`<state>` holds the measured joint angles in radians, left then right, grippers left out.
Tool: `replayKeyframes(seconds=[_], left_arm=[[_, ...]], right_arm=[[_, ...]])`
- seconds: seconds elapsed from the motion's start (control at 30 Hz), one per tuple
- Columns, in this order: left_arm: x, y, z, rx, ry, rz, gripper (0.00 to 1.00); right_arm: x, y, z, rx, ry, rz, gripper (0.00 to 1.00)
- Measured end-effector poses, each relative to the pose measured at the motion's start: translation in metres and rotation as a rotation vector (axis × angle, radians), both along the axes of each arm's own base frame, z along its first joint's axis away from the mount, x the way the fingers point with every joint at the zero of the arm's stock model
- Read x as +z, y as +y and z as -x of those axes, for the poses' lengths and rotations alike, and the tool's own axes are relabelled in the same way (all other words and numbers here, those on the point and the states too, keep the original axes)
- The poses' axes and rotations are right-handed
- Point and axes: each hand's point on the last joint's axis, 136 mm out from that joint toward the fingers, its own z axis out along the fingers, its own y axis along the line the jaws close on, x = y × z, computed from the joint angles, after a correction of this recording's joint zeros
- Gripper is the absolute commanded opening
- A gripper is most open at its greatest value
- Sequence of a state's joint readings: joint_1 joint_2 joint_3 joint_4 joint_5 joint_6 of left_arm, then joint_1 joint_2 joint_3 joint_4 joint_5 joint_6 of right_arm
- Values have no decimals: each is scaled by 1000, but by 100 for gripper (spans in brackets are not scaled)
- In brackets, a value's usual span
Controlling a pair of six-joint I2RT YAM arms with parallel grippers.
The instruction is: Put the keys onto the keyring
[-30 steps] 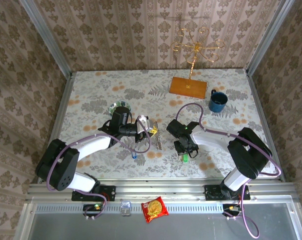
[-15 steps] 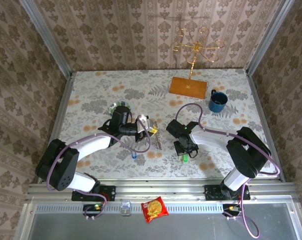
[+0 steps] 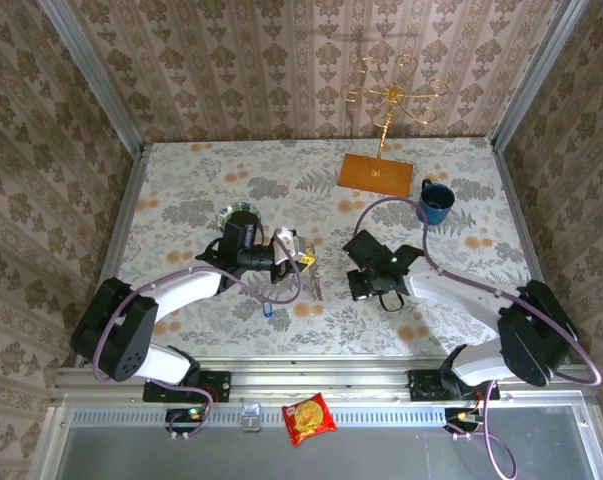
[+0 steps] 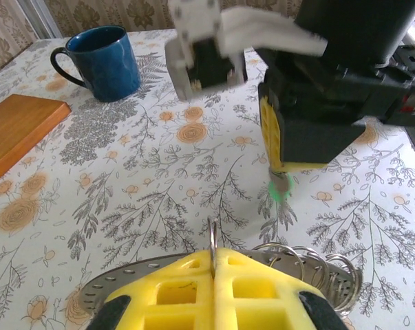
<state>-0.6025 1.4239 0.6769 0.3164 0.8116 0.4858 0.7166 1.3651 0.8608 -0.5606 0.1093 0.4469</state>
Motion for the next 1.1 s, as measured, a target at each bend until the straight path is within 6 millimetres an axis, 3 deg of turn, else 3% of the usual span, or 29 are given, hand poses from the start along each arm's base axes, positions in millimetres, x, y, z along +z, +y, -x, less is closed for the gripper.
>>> replayKeyframes(seconds=[0.17, 0.27, 0.47, 0.67, 1.1], left_arm=[[4, -1, -2, 7, 5, 17, 0], [5, -2, -2, 13, 19, 20, 0], [4, -2, -2, 21, 46, 22, 0], [4, -5, 2, 14, 62, 22, 0], [-1, -10, 3, 21, 116, 27, 0]], right_arm=[[41, 14, -11, 75, -204, -203, 0], [54, 15, -15, 112, -298, -330, 0], [56, 15, -16, 185, -396, -485, 0], [77, 38, -14, 313, -450, -611, 0], [87, 59, -19, 398, -454, -695, 0]])
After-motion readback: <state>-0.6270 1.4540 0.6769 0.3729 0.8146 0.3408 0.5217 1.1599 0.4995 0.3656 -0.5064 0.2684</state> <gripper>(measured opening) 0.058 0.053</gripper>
